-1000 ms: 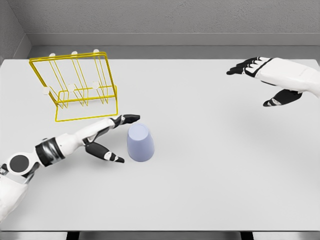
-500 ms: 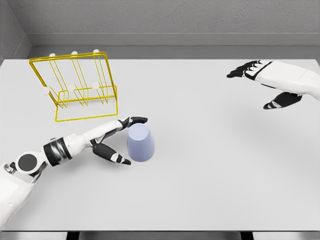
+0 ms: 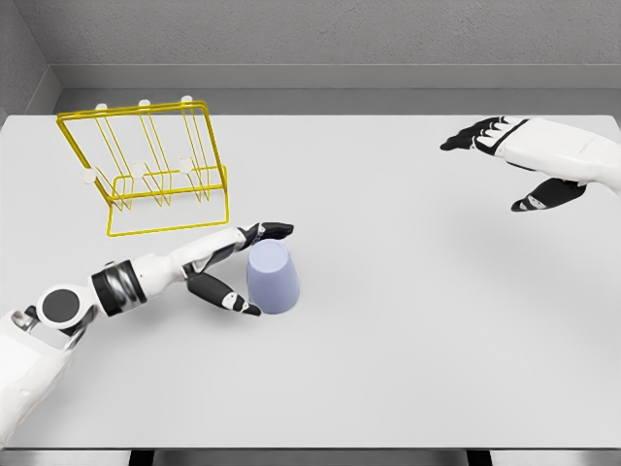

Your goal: Place the cup on the cup holder with both arms

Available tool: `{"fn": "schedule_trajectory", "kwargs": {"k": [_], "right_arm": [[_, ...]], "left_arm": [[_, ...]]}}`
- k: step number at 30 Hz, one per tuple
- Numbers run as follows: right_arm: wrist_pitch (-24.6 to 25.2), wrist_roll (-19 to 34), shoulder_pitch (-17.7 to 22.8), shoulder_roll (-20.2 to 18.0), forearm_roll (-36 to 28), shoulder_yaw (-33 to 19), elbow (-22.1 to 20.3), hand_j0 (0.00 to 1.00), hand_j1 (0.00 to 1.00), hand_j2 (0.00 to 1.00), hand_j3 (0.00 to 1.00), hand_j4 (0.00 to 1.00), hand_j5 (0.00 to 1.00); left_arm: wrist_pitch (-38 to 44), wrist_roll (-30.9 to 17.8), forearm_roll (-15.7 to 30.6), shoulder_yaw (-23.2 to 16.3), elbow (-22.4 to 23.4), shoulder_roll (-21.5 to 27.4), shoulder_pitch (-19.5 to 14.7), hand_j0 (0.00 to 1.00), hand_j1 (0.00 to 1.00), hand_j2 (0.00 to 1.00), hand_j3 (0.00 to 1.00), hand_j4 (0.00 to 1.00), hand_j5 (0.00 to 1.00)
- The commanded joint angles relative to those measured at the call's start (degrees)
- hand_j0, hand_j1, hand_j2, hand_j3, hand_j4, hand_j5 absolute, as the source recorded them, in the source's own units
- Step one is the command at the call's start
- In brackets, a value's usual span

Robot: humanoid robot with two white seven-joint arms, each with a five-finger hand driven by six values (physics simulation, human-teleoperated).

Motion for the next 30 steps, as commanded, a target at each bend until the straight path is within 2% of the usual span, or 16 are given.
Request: {"fn": "schedule_trajectory", "kwargs": {"k": [1, 10, 14, 16, 20, 24, 25, 30], "right_arm": [[0.1, 0.0, 0.0, -0.1, -0.3, 0.0, 0.0, 1.0, 1.0, 1.0, 1.0, 1.0, 1.0], [0.1, 0.0, 0.0, -0.1, -0.3, 0.0, 0.0, 1.0, 1.0, 1.0, 1.0, 1.0, 1.0], [0.1, 0.0, 0.0, -0.1, -0.3, 0.0, 0.0, 1.0, 1.0, 1.0, 1.0, 1.0, 1.0], [0.1, 0.0, 0.0, -0.1, -0.3, 0.0, 0.0, 1.0, 1.0, 1.0, 1.0, 1.0, 1.0], [0.1, 0.0, 0.0, -0.1, -0.3, 0.0, 0.1, 1.0, 1.0, 1.0, 1.0, 1.0, 1.0], [0.1, 0.0, 0.1, -0.1, -0.3, 0.0, 0.1, 1.0, 1.0, 1.0, 1.0, 1.0, 1.0], [0.1, 0.0, 0.0, -0.1, -0.3, 0.0, 0.1, 1.0, 1.0, 1.0, 1.0, 1.0, 1.0], [0.1, 0.0, 0.0, -0.1, -0.3, 0.0, 0.1, 1.0, 1.0, 1.0, 1.0, 1.0, 1.0]], "left_arm": [[0.8, 0.0, 0.4, 0.0, -0.3, -0.1, 0.0, 1.0, 1.0, 1.0, 1.0, 1.0, 1.0], [0.7, 0.0, 0.4, -1.1, -0.7, -1.4, -0.3, 1.0, 1.0, 1.0, 1.0, 1.0, 1.0], [0.4, 0.0, 0.0, -1.1, -0.7, -1.4, -0.4, 0.81, 0.81, 0.81, 0.81, 0.81, 0.81], [-0.2, 0.0, -0.9, -1.1, -1.4, -1.5, -0.4, 0.79, 0.79, 0.79, 0.79, 0.79, 0.79], [-0.4, 0.0, -0.7, -1.2, -1.5, -1.5, -0.3, 0.64, 0.64, 0.64, 0.64, 0.64, 0.64], [-0.4, 0.0, -0.4, -1.2, -1.5, -1.5, -0.3, 0.56, 0.56, 0.56, 0.56, 0.56, 0.56], [-0.3, 0.0, -0.4, -1.2, -1.5, -1.5, -0.3, 0.49, 0.49, 0.49, 0.49, 0.49, 0.49], [-1.3, 0.0, -0.3, -1.4, -1.5, -1.4, -0.3, 0.46, 0.46, 0.46, 0.46, 0.46, 0.46]]}}
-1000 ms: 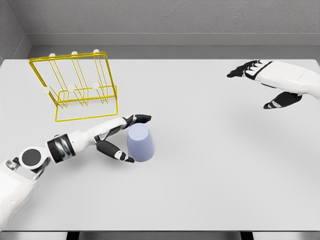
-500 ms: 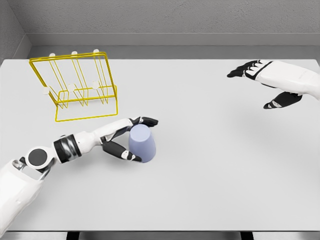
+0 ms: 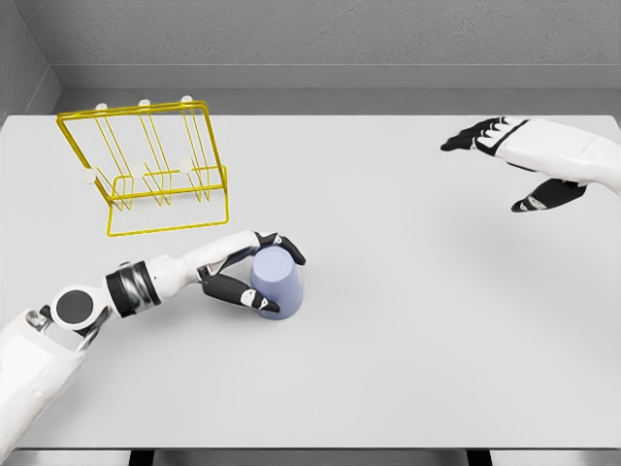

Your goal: Place the cup on the cup holder with both arms

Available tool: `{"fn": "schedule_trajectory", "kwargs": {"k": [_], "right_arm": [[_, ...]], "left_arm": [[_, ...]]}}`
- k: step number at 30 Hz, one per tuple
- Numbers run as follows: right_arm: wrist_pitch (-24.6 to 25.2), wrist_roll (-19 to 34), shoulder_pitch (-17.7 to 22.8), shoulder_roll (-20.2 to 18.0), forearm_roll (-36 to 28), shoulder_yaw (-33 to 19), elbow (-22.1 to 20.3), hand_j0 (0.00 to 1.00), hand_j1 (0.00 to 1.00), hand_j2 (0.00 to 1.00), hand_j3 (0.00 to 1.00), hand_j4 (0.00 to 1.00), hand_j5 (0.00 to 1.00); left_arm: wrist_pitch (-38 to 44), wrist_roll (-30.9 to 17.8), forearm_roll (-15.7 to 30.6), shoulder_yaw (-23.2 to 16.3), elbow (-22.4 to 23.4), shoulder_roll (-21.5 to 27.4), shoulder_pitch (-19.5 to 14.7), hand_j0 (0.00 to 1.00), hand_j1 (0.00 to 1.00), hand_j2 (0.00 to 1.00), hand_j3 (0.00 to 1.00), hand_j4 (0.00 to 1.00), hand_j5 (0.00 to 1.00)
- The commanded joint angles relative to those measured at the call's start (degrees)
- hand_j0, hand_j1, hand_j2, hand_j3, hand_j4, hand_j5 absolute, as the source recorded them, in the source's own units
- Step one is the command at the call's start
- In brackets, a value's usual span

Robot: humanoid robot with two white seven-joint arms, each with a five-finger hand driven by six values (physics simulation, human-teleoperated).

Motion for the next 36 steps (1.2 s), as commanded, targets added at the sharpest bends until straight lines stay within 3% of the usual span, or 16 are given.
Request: {"fn": "schedule_trajectory", "kwargs": {"k": [1, 7, 18, 36], "right_arm": [[0.1, 0.0, 0.0, -0.1, -0.2, 0.0, 0.0, 1.0, 1.0, 1.0, 1.0, 1.0, 1.0], [0.1, 0.0, 0.0, -0.1, -0.2, 0.0, 0.1, 1.0, 1.0, 1.0, 1.0, 1.0, 1.0], [0.1, 0.0, 0.0, -0.1, -0.2, 0.0, 0.1, 1.0, 1.0, 1.0, 1.0, 1.0, 1.0], [0.1, 0.0, 0.1, -0.1, -0.2, 0.0, 0.0, 1.0, 1.0, 1.0, 1.0, 1.0, 1.0]], "left_arm": [[-0.4, 0.0, 0.4, -0.1, -0.1, 0.1, 0.0, 0.47, 0.47, 0.47, 0.47, 0.47, 0.47], [-1.4, 0.0, 1.6, 0.0, -0.6, 0.7, -1.8, 0.49, 0.49, 0.49, 0.49, 0.49, 0.49], [-1.2, 0.0, 8.2, 0.0, -7.5, 9.3, -2.9, 0.5, 0.5, 0.5, 0.5, 0.5, 0.5], [1.1, 0.0, 11.9, 0.4, -5.6, 12.9, -16.3, 0.5, 0.5, 0.5, 0.5, 0.5, 0.5]]}}
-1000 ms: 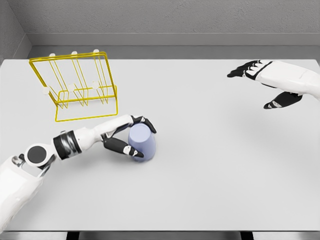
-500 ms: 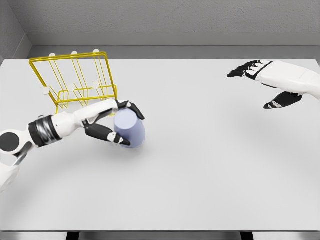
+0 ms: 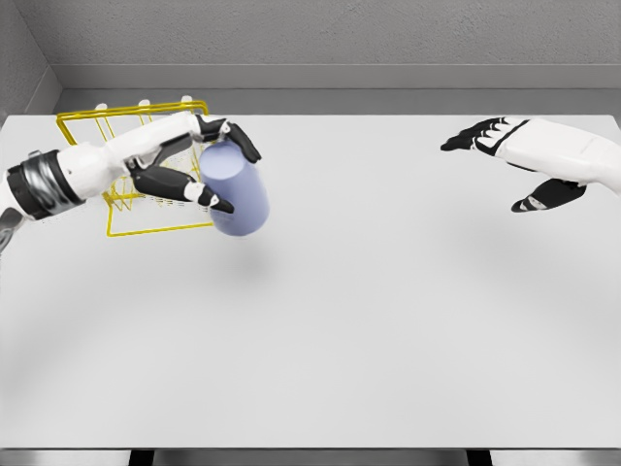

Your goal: Place the cup on the cup holder with both arms

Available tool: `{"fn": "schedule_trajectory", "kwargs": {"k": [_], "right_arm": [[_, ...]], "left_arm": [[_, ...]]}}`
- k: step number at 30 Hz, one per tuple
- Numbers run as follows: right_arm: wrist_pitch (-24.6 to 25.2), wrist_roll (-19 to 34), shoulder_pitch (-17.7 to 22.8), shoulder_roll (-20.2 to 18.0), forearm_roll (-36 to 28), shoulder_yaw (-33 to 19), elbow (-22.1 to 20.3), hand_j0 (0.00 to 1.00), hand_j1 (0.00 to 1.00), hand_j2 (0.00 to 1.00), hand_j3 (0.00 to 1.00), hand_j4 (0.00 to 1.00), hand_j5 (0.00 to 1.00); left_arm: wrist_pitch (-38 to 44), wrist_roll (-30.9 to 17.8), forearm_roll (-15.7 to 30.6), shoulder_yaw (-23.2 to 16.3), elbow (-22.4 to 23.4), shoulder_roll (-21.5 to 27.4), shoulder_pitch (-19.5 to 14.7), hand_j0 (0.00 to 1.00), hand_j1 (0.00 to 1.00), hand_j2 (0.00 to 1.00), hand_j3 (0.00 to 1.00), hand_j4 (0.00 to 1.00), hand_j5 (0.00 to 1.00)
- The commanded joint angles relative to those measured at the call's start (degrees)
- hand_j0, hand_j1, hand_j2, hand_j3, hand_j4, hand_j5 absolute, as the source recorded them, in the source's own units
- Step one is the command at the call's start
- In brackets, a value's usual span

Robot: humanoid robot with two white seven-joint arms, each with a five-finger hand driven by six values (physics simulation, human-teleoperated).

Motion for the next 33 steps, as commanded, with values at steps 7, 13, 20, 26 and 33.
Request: {"fn": "schedule_trajectory", "kwargs": {"k": [7, 13, 20, 26, 33], "right_arm": [[0.1, 0.0, -0.1, -0.1, -0.2, 0.0, 0.0, 1.0, 1.0, 1.0, 1.0, 1.0, 1.0], [0.1, 0.0, -0.1, -0.1, -0.2, 0.0, 0.0, 1.0, 1.0, 1.0, 1.0, 1.0, 1.0], [0.1, 0.0, 0.0, -0.1, -0.2, 0.0, 0.0, 1.0, 1.0, 1.0, 1.0, 1.0, 1.0], [0.1, 0.0, 0.0, -0.1, -0.2, 0.0, -0.1, 1.0, 1.0, 1.0, 1.0, 1.0, 1.0], [0.1, 0.0, 0.0, -0.1, -0.2, 0.0, -0.4, 1.0, 1.0, 1.0, 1.0, 1.0, 1.0]], "left_arm": [[0.1, 0.0, -0.5, -0.1, 5.1, -0.3, -1.9, 0.39, 0.39, 0.39, 0.39, 0.39, 0.39], [-0.6, 0.0, -1.5, -0.1, 9.7, -1.1, -4.3, 0.39, 0.39, 0.39, 0.39, 0.39, 0.39], [-2.0, 0.0, -4.9, 0.1, 14.4, -2.1, -7.4, 0.39, 0.39, 0.39, 0.39, 0.39, 0.39], [-2.0, 0.0, -5.2, 0.2, 14.4, -2.7, -8.5, 0.39, 0.39, 0.39, 0.39, 0.39, 0.39], [-1.3, 0.0, -4.1, 0.7, 10.4, -2.1, -9.6, 0.4, 0.4, 0.4, 0.4, 0.4, 0.4]]}}
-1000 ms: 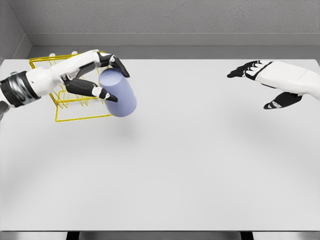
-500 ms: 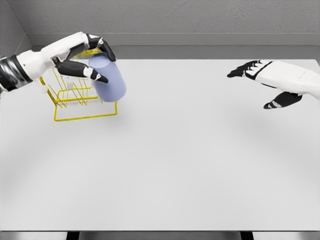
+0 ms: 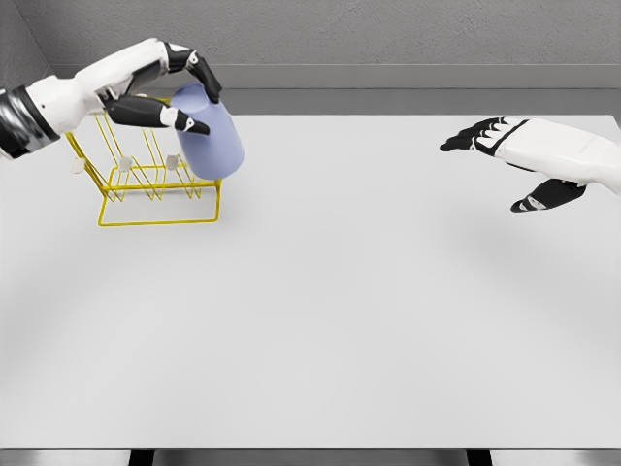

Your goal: Place the cup on the cup holder with both arms

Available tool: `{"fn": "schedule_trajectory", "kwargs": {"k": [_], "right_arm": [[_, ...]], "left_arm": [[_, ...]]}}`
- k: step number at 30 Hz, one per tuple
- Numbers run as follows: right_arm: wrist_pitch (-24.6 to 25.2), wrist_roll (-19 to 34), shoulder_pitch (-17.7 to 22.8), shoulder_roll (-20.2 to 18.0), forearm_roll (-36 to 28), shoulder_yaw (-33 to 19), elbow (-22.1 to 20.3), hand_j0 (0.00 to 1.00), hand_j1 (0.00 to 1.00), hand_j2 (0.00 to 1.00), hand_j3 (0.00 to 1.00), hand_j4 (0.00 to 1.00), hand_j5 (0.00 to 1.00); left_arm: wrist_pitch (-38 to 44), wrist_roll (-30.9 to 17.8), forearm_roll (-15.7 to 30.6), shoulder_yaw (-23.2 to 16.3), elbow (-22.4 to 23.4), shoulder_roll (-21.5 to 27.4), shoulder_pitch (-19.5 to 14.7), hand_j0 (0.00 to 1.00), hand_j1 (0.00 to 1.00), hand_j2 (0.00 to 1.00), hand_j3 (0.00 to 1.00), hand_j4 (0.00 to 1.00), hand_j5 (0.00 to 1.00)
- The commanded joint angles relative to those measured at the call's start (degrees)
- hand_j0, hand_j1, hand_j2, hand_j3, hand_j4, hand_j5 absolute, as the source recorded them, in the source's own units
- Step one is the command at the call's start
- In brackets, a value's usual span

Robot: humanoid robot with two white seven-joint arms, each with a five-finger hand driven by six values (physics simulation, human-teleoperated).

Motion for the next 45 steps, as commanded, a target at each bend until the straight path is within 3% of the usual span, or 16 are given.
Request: {"fn": "schedule_trajectory", "kwargs": {"k": [1, 15, 38, 39, 40, 41, 42, 45], "right_arm": [[0.1, 0.0, 0.0, -0.1, -0.2, 0.0, -0.1, 1.0, 1.0, 1.0, 1.0, 1.0, 1.0], [0.1, 0.0, 0.0, -0.1, -0.2, 0.0, 0.0, 1.0, 1.0, 1.0, 1.0, 1.0, 1.0], [0.1, 0.0, 0.0, -0.1, -0.2, 0.0, -0.1, 1.0, 1.0, 1.0, 1.0, 1.0, 1.0], [0.1, 0.0, 0.0, -0.1, -0.2, 0.0, -0.1, 1.0, 1.0, 1.0, 1.0, 1.0, 1.0], [0.1, 0.0, 0.0, -0.1, -0.2, 0.0, 0.0, 1.0, 1.0, 1.0, 1.0, 1.0, 1.0], [0.1, 0.0, 0.0, -0.1, -0.2, 0.0, 0.0, 1.0, 1.0, 1.0, 1.0, 1.0, 1.0], [0.1, 0.0, 0.0, -0.1, -0.2, 0.0, 0.0, 1.0, 1.0, 1.0, 1.0, 1.0, 1.0], [0.1, 0.0, 0.1, -0.1, -0.2, 0.0, 0.0, 1.0, 1.0, 1.0, 1.0, 1.0, 1.0]], "left_arm": [[0.2, 0.0, 1.9, 0.2, -1.9, 1.0, 0.0, 0.4, 0.4, 0.4, 0.4, 0.4, 0.4], [-0.7, 0.0, 0.8, 2.4, -0.7, 5.9, 0.3, 0.39, 0.39, 0.39, 0.39, 0.39, 0.39], [-4.1, 0.0, -3.6, -1.4, 7.0, 2.0, 0.8, 0.42, 0.42, 0.42, 0.42, 0.42, 0.42], [-4.1, 0.0, -3.6, -1.5, 7.1, 2.0, 0.8, 0.6, 0.6, 0.6, 0.6, 0.6, 0.6], [-4.1, 0.0, -3.6, -1.4, 7.1, 2.0, 0.8, 0.7, 0.7, 0.7, 0.7, 0.7, 0.7], [-4.1, 0.0, -4.2, -1.4, 7.1, 2.0, 0.8, 0.91, 0.91, 0.91, 0.91, 0.91, 0.91], [-4.0, 0.0, -4.6, -1.3, 7.1, 1.9, 0.8, 1.0, 1.0, 1.0, 1.0, 1.0, 1.0], [-4.0, 0.0, -4.6, -1.2, 7.1, 1.9, 0.8, 1.0, 1.0, 1.0, 1.0, 1.0, 1.0]]}}
